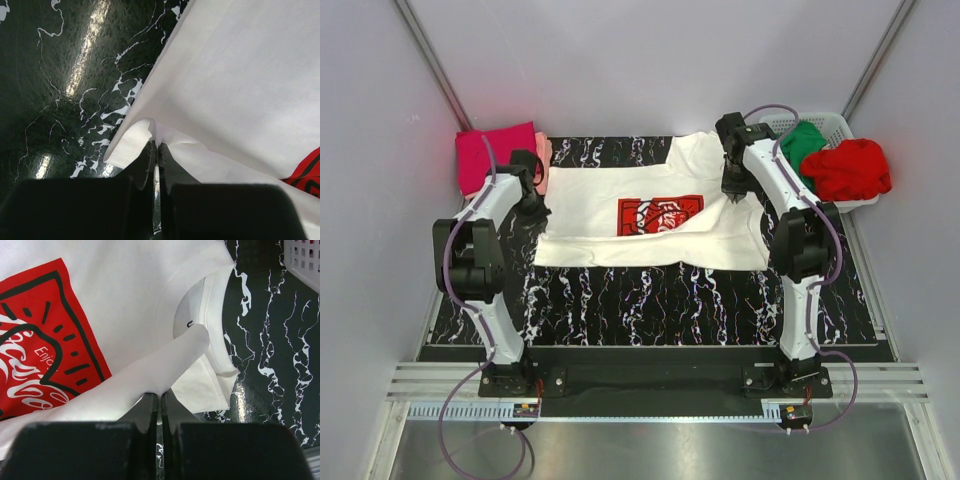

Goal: Fold and stack the t-shirts

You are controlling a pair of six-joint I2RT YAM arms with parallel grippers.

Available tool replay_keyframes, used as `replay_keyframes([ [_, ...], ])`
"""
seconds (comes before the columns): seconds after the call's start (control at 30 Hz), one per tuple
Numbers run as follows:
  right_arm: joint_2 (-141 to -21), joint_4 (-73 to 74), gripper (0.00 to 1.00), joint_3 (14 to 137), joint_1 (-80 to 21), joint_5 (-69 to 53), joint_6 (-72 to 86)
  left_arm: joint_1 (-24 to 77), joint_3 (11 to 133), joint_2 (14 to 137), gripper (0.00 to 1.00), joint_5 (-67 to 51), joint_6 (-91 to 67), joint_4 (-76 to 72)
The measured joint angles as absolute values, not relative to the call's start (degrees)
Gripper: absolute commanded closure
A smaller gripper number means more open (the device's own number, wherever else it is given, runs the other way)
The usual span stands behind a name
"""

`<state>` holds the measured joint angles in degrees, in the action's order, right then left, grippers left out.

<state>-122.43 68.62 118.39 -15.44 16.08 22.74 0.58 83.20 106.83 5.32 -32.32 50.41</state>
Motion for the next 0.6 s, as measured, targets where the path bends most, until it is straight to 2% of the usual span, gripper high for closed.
replay_keyframes([
  [0.27,-130.3,71.0,1.0,128.7,-14.5,16.1,22.5,0.6,86.8,111.2,1.0,6.3,-31.9,52.0],
  [0.3,-131.5,71.3,0.98,130.7,-14.3,16.1,22.4,0.6,87.6,111.9,1.0,6.3,-31.9,52.4],
  [0.33,-133.2,71.8,0.91,133.2,-14.1,16.1,22.3,0.5,89.0,113.0,1.0,6.3,-31.9,53.1],
  [0.37,-135.0,72.5,0.6,136.3,-13.8,16.1,22.2,0.3,90.4,114.3,0.88,6.2,-31.9,53.5],
  [0.43,-138.5,73.7,0.23,141.9,-13.2,16.3,22.0,-0.2,94.0,116.6,0.71,6.0,-31.3,54.7],
  [0.47,-139.8,73.9,0.11,143.9,-12.9,16.4,21.8,-0.4,95.3,117.3,0.58,6.0,-31.1,54.8],
  [0.5,-141.1,74.0,0.01,145.9,-12.4,16.4,21.4,-0.7,96.5,117.9,0.51,6.0,-30.8,54.9],
  [0.57,-142.1,73.9,0.0,147.3,-11.6,16.3,20.4,-1.1,97.3,117.7,0.4,5.8,-30.6,55.2],
  [0.6,-142.1,74.0,0.0,147.2,-11.3,16.3,20.0,-1.3,97.3,117.2,0.39,5.8,-30.5,55.4],
])
